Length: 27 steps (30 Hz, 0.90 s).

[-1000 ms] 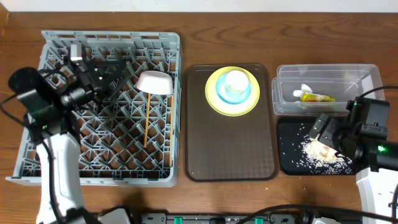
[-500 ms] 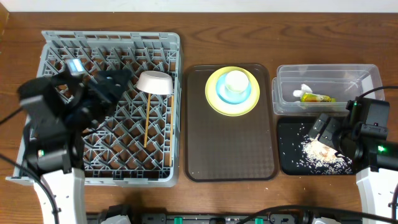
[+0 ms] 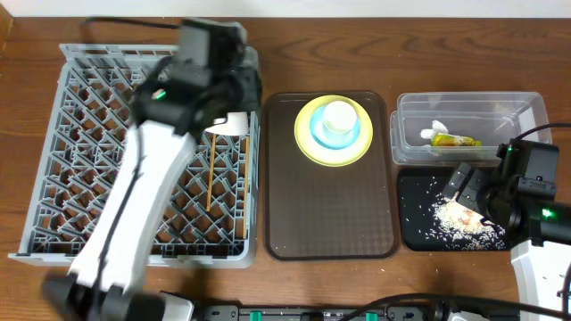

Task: Sort waste into correct bins and load items into the dishwasher
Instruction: 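Release the bowl in the rack and raise the left gripper, then move the left gripper to the light-blue cup on the yellow plate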

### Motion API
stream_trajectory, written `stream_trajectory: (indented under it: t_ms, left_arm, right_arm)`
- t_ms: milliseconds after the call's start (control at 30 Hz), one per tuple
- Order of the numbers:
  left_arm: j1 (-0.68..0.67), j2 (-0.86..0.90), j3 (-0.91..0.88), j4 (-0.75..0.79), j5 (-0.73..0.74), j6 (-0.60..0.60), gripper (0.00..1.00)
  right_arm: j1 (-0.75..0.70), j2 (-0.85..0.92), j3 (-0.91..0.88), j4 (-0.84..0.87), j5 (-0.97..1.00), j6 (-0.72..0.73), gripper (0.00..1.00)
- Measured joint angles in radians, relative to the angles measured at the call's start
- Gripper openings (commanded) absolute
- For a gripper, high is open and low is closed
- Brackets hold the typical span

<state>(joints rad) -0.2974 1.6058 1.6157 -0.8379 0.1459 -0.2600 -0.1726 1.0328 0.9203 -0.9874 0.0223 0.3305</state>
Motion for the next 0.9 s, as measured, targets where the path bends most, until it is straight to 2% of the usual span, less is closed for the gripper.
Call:
stream_trajectory:
  t_ms: [267,600,733,900]
  left_arm:
    - [0.031,0.213,-0.002,-0.041,-0.161,0.026,0.09]
    - [0.127,0.231,-0.002,-0.238,-0.203,0.030,0.08]
    - [0.150,0.231,-0.002,-0.240,-0.157,0.033,0.08]
    - [0.157,0.217,-0.002,-0.062,0.029,0.032,0.08]
  right_arm:
    - [0.000,0.000,0.000,0.000,0.000,0.000,0.99]
    - [0.000,0.000,0.000,0.001,0.000,0.000,0.99]
    - [0.000,0.000,0.000,0.000,0.000,0.000,0.99]
    - [0.000,0.000,0.000,0.001,0.000,0.000,0.99]
